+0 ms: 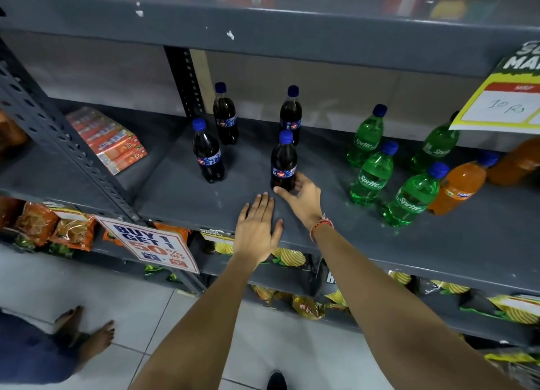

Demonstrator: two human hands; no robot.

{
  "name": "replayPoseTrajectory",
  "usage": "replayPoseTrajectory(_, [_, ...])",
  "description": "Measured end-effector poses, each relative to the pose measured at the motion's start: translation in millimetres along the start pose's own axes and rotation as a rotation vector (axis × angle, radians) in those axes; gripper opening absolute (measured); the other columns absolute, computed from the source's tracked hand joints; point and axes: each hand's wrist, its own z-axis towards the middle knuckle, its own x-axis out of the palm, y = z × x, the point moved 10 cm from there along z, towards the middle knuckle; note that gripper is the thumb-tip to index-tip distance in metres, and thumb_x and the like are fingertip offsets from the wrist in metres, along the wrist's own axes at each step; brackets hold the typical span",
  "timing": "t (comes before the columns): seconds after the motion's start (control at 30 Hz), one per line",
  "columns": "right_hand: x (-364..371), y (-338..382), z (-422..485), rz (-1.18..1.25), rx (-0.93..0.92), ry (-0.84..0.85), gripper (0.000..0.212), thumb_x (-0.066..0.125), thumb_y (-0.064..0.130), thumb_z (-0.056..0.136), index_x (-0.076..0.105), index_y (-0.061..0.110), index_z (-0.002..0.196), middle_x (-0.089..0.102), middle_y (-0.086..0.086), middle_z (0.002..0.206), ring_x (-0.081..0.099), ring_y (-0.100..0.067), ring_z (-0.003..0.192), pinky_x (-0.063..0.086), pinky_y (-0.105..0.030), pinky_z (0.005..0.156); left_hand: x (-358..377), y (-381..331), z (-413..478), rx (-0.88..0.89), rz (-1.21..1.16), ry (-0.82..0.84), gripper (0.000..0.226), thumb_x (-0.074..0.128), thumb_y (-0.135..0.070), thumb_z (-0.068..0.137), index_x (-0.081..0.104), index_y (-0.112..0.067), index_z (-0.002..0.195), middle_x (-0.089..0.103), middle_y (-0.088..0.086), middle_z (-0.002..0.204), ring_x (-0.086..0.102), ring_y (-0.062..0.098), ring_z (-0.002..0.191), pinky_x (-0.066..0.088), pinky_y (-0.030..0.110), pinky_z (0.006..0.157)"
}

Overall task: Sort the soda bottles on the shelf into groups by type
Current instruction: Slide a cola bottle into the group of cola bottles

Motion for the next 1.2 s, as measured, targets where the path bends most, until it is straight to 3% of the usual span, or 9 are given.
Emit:
replayPoseTrajectory(0.4, [3.3,-0.4,4.5,-0.042,0.014,-0.010,0.037,0.078,0.019,0.071,0.063,0.006,0.101,0.072,-0.014,0.097,0.067,-0.028,0.092,0.055,-0.046,0.084,2.3,-0.4,-1.1,0.002,0.031,0.033,0.056,0.034,-0.035,0.095,0.028,-0.004,0.141,0.032,0.013,0.150,0.024,0.022,0.139,0.016,0.040,0.114])
replayPoseTrajectory(0.6, [2.0,1.3,5.6,-0.074,0.029,0.022,0.037,0.079,0.020,0.071,0.062,0.006,0.101,0.071,-0.015,0.100,0.065,-0.029,0.096,0.051,-0.030,0.082,4.9,-0.8,0.7,-0.030,0.034,0.093,0.057,0.030,-0.036,0.097,0.019,-0.006,0.144,0.022,0.010,0.154,0.014,0.019,0.142,0.010,0.039,0.115])
replayPoseTrajectory(0.73, [-13.2,1.1,-2.6,-0.035,0.024,0.019,0.060,0.079,0.020,0.072,0.053,0.001,0.122,0.062,-0.019,0.122,0.056,-0.030,0.116,0.045,-0.040,0.100,0.0,-8.0,-2.3,-0.065,-0.064,0.061,0.053,0.033,-0.033,0.097,0.025,-0.008,0.143,0.024,0.010,0.154,0.015,0.019,0.142,0.010,0.041,0.115])
replayPoseTrajectory(0.8, [-35.0,-4.2,-12.2,-0.034,0.024,-0.030,0.059,0.077,0.020,0.076,0.050,0.001,0.126,0.059,-0.018,0.124,0.056,-0.027,0.115,0.046,-0.034,0.098,-1.8,-20.7,-4.9,-0.053,-0.102,0.030,0.049,0.035,-0.030,0.097,0.031,-0.008,0.141,0.028,0.010,0.152,0.019,0.020,0.141,0.014,0.042,0.114])
replayPoseTrajectory(0.97, [-118.1,-26.8,-58.6,-0.067,-0.025,-0.192,0.032,0.070,0.019,0.082,0.060,0.008,0.110,0.062,-0.006,0.106,0.060,-0.017,0.092,0.053,-0.033,0.085,4.4,-89.1,1.5,0.092,-0.179,-0.003,0.041,0.039,-0.024,0.096,0.044,-0.008,0.133,0.043,0.010,0.144,0.034,0.020,0.135,0.023,0.039,0.111])
replayPoseTrajectory(1.1, [-195.4,-51.6,-94.6,-0.125,-0.029,-0.367,0.022,0.071,0.016,0.081,0.063,0.008,0.099,0.066,-0.009,0.095,0.060,-0.015,0.080,0.045,-0.012,0.074,15.6,-163.2,12.0,0.253,-0.217,0.008,0.038,0.041,-0.021,0.094,0.050,-0.004,0.127,0.052,0.014,0.136,0.045,0.023,0.128,0.031,0.037,0.108])
replayPoseTrajectory(1.2, [-250.5,-67.8,-107.6,-0.117,0.031,-0.503,0.018,0.071,0.015,0.081,0.063,0.009,0.096,0.066,-0.010,0.088,0.062,-0.020,0.076,0.052,-0.030,0.071,33.4,-197.5,15.9,0.229,-0.196,0.068,0.044,0.039,-0.026,0.095,0.043,-0.003,0.131,0.046,0.016,0.141,0.039,0.024,0.132,0.028,0.038,0.110])
